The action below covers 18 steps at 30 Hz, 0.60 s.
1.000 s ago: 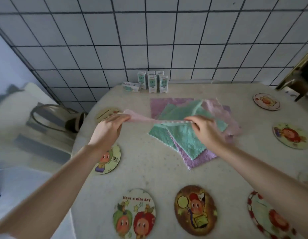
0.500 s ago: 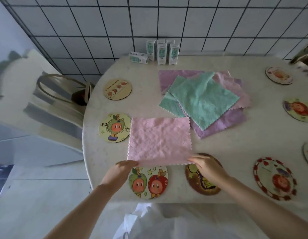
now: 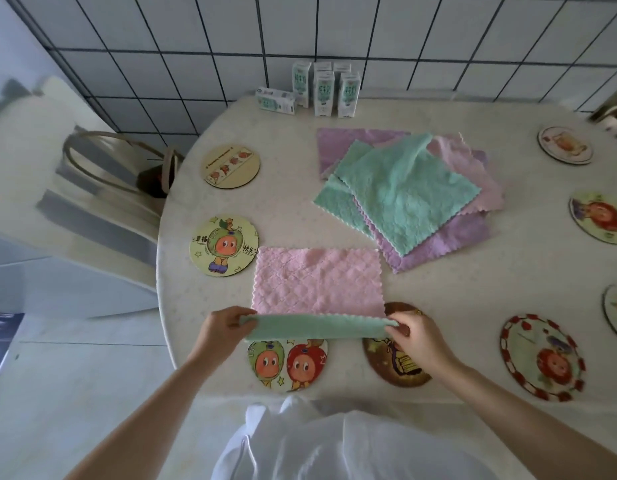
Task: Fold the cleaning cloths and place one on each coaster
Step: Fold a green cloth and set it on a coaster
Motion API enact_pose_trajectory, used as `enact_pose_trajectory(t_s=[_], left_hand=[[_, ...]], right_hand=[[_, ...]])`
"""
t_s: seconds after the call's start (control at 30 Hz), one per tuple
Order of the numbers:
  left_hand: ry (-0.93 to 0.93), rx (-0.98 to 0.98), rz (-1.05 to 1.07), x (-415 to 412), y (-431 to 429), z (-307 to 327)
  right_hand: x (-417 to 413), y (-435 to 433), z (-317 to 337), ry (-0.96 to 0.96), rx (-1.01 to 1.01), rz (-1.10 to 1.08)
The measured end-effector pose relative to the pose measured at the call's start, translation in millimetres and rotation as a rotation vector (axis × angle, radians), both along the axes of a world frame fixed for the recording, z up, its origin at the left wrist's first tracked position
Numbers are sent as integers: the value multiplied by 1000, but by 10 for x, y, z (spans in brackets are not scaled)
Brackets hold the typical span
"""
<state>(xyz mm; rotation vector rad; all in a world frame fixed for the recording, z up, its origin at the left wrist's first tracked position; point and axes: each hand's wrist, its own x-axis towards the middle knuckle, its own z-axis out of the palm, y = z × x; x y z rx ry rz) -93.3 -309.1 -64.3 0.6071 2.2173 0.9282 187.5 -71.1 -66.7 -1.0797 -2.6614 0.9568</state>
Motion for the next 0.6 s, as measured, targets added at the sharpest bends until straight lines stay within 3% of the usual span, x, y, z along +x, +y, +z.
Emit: enact_pose_trajectory(t_s=[0.23, 0.6], left_hand=[[-146, 83, 281, -253, 483, -10], [-41, -8, 291, -663, 1041, -293]], right_hand=[[-434, 356, 77, 32, -191, -180], [-945, 835, -163, -2, -280, -431]])
